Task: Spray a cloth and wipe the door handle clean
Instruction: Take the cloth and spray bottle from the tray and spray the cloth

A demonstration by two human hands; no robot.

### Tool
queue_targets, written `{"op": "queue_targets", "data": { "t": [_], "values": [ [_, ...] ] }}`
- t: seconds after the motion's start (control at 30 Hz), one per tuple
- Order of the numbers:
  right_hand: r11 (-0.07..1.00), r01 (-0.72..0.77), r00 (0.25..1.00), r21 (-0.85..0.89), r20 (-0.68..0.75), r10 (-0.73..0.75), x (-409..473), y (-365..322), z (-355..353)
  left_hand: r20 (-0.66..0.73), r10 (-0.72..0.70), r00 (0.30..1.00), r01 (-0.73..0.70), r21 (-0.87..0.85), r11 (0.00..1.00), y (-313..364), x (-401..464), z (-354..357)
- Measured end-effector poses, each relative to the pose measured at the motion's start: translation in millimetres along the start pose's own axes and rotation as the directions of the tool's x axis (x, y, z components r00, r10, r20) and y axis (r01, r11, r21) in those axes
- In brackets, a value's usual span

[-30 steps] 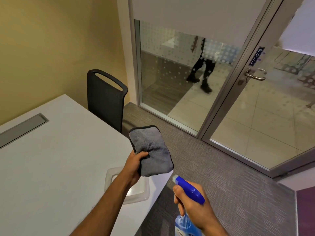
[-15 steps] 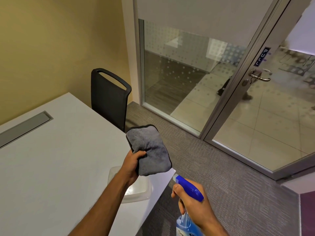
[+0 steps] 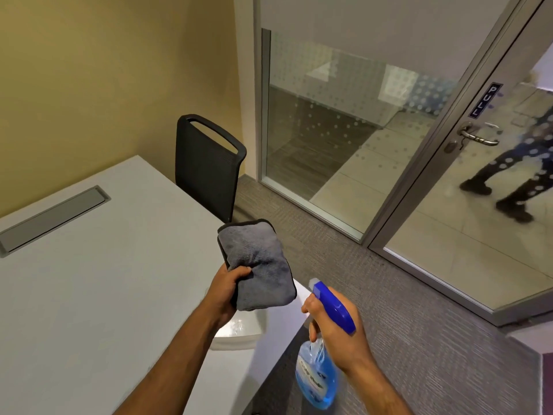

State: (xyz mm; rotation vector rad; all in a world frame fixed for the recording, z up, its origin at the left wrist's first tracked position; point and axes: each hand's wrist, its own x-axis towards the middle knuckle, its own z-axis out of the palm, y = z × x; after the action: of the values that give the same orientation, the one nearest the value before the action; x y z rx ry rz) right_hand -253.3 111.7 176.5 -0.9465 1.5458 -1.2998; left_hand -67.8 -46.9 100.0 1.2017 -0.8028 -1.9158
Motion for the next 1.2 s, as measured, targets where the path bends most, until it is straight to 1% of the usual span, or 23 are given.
{"op": "queue_targets", "data": {
  "t": [0.17, 0.3, 0.47, 0.63, 0.77, 0.93, 1.07, 1.2],
  "values": [
    [0.995, 0.096, 0.995, -0.025, 0.008, -0.096, 20.6, 13.9, 19.4, -0.054, 0.018, 0.998, -0.020, -0.032, 0.999, 10.0, -5.9, -33.5],
    [0.990, 0.119, 0.993, -0.079, 0.005, -0.119, 43.1, 26.7, 34.2, -0.102, 0.022, 0.995, -0.027, -0.054, 0.998, 12.6, -11.8, -57.8],
    [0.994, 0.089, 0.996, -0.060, 0.007, -0.088, 73.8, 39.7, 60.5, -0.147, 0.016, 0.989, -0.022, -0.040, 0.999, 14.0, -16.9, -80.8],
    [1.000, 0.017, 0.999, -0.007, 0.033, -0.017, 99.7, 55.8, 89.8, -0.198, 0.019, 0.980, -0.027, -0.035, 0.999, 21.2, -21.3, -97.3],
    [0.999, 0.008, 0.996, -0.046, 0.089, -0.004, 111.7, 73.9, 111.2, -0.234, 0.014, 0.972, -0.020, -0.025, 0.999, 20.7, -22.3, -108.9],
    [0.995, -0.020, 0.992, -0.099, 0.123, 0.032, 122.6, 103.4, 127.8, -0.268, -0.013, 0.963, -0.001, -0.053, 0.999, 18.4, -25.6, -122.5],
    [0.993, -0.076, 0.985, -0.088, 0.147, 0.089, 126.4, 126.7, 134.3, -0.284, -0.029, 0.959, 0.012, -0.063, 0.998, 17.1, -27.8, -132.8],
    [0.993, -0.099, 0.981, -0.062, 0.160, 0.108, 126.6, 150.8, 138.7, -0.309, -0.027, 0.951, 0.006, -0.071, 0.997, 18.8, -29.6, -134.3]
  ]
}}
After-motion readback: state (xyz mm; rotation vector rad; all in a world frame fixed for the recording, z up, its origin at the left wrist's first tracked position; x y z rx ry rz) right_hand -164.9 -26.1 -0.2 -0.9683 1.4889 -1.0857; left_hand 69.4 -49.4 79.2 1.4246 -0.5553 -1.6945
